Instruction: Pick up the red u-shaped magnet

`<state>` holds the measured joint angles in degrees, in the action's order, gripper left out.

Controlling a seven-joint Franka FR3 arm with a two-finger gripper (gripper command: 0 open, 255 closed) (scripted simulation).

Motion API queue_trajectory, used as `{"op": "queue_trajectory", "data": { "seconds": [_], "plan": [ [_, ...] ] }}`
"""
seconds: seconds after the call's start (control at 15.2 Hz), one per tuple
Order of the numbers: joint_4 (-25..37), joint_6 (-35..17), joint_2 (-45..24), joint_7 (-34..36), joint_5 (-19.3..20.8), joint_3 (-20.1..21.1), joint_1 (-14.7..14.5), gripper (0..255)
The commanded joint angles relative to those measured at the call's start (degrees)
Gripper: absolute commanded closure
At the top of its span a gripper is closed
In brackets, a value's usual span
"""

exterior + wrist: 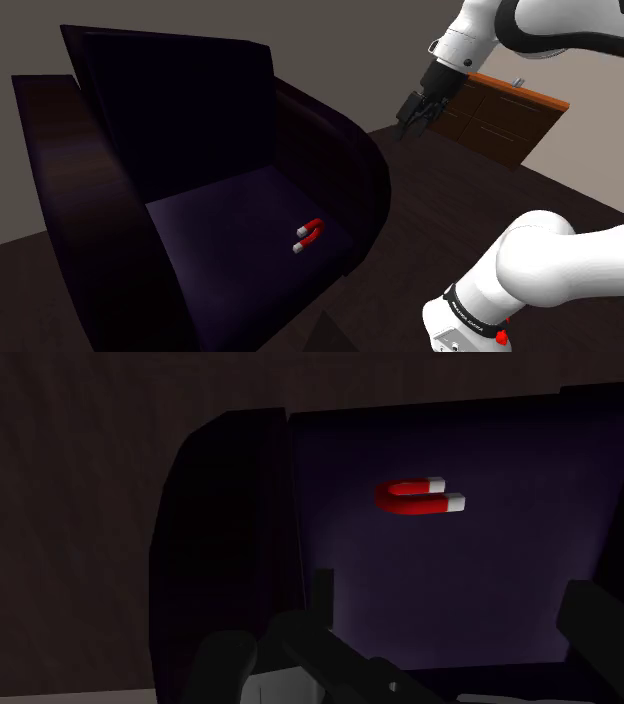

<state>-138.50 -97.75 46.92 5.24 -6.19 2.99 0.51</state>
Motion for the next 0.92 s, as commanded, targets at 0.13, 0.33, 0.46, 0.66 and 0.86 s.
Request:
{"op": "queue_trajectory", "data": {
  "seconds": [0.13,0.33,0.46,0.66,0.86],
  "plan": [
    [-3.1,-3.2,-0.2,6.4,-1.5,2.8,1.3,0],
    [-7.1,-8.3,-1.5,15.9,-4.0,7.3,3.2,0],
    [-9.2,-11.8,-3.0,22.3,-5.6,10.4,4.4,0],
    [-11.5,-17.3,-6.4,32.0,-7.9,15.1,6.3,0],
    [-12.8,-23.1,-11.1,41.7,-9.8,20.0,8.4,0]
  ]
}}
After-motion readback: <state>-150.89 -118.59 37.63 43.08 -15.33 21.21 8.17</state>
